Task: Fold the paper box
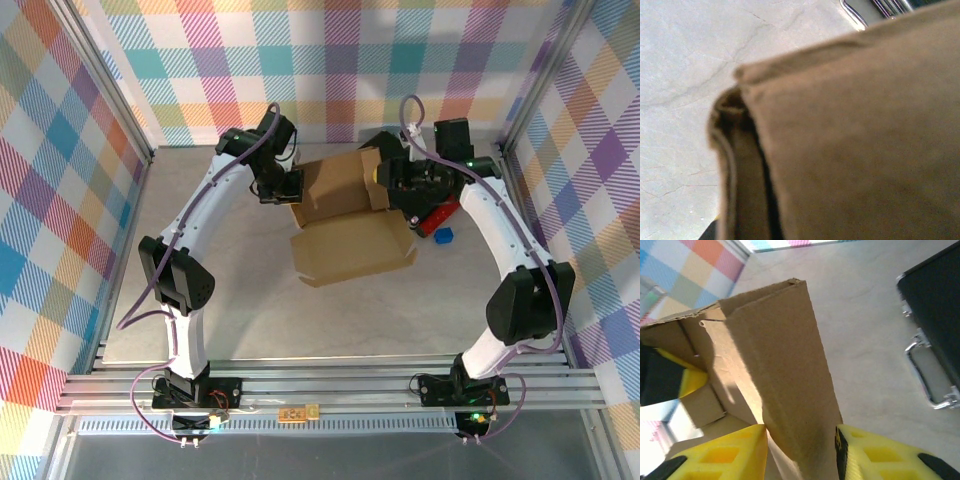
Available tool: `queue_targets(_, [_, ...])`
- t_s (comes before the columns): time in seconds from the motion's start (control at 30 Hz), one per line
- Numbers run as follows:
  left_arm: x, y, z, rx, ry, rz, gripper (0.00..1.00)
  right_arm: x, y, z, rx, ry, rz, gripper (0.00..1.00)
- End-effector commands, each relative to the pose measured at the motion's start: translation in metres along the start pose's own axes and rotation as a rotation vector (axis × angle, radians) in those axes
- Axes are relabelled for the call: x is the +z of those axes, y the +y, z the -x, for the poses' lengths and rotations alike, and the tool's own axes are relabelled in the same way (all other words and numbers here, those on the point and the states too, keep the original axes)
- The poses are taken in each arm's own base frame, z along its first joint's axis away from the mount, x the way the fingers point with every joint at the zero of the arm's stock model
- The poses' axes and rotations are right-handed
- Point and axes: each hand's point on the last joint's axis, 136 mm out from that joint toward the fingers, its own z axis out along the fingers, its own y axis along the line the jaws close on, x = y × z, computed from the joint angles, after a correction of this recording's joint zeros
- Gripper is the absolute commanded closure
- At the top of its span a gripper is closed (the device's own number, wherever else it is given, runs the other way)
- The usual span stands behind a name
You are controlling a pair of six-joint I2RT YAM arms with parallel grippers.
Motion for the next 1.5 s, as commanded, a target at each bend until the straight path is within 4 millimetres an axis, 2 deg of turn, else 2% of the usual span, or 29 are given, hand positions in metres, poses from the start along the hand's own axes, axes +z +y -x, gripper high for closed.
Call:
queue_targets(0.0, [-0.01, -0.009, 0.001, 0.007, -0.013, -0.022, 1.0, -0.008, -0.005, 0.003, -0.108, -0.002, -0.169, 0.6])
queue_targets(0.17, [-0.009, -0.01, 0.002, 0.009, -0.017, -0.021, 1.0, 0.001, -0.011, 0.002, -0.148, 0.024, -0.289, 0.62])
queue_targets(0.4, [-0.011, -0.009, 0.002, 0.009, -0.02, -0.011, 1.0, 0.005, -0.01, 0.009, -0.195, 0.019, -0.388, 0.91])
queue_targets(0.53, [-0.011, -0.008, 0.003, 0.005, -0.017, 0.004, 1.0, 0.006, -0.013, 0.011, -0.221, 0.026, -0.468, 1.0])
queue_targets(0.87, [-0.01, -0.003, 0.004, 0.01, -0.014, 0.064, 1.0, -0.001, -0.024, 0.017, -0.228, 0.045, -0.675, 1.0])
queue_targets(1.13, [-0.012, 0.007, 0.006, -0.028, -0.031, 0.155, 1.0, -0.022, -0.051, 0.013, -0.185, 0.116, -0.997, 1.0])
queue_targets(1.23, [-0.012, 0.006, 0.006, -0.03, -0.027, 0.149, 1.0, -0.02, -0.047, 0.013, -0.189, 0.124, -0.998, 1.0])
queue_targets(1.47, [-0.01, 0.009, 0.004, -0.031, -0.019, 0.171, 1.0, -0.012, -0.026, 0.017, -0.184, 0.104, -0.877, 1.0])
